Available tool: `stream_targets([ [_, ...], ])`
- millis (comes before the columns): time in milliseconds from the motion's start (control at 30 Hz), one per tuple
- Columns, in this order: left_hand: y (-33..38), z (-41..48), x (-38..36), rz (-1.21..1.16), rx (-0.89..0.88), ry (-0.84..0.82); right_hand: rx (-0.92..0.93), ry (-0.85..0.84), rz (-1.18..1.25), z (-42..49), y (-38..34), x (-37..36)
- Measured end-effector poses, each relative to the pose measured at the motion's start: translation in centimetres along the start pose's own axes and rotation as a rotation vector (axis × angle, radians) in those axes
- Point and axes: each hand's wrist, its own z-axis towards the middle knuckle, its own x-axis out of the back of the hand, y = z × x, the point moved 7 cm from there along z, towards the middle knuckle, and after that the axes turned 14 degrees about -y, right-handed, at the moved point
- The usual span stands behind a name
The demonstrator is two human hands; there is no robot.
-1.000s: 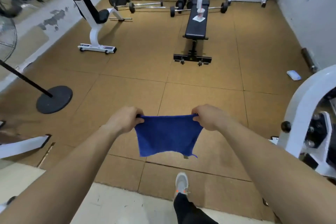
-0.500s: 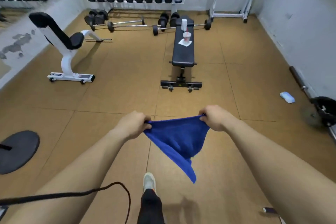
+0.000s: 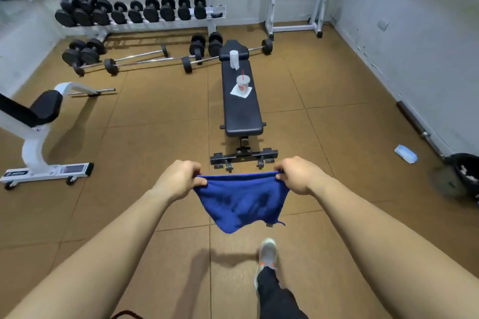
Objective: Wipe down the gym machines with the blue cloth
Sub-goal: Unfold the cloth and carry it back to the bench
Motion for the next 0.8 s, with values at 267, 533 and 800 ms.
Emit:
stream_targets([
  [267, 2.3, 20.1, 7.9, 0.063, 0.055, -0.072, 0.027, -0.063, 0.044, 18.0, 7.7, 12.1],
  [533, 3.7, 36.2, 11.6, 0.088, 0.063, -0.218, -0.013, -0.113, 0.113, 32.7, 14.4, 18.9],
  [800, -0.7, 52.5, 9.7, -0.050, 0.074, -0.414, -0.076, -0.271, 0.158, 48.2, 18.4, 18.7],
])
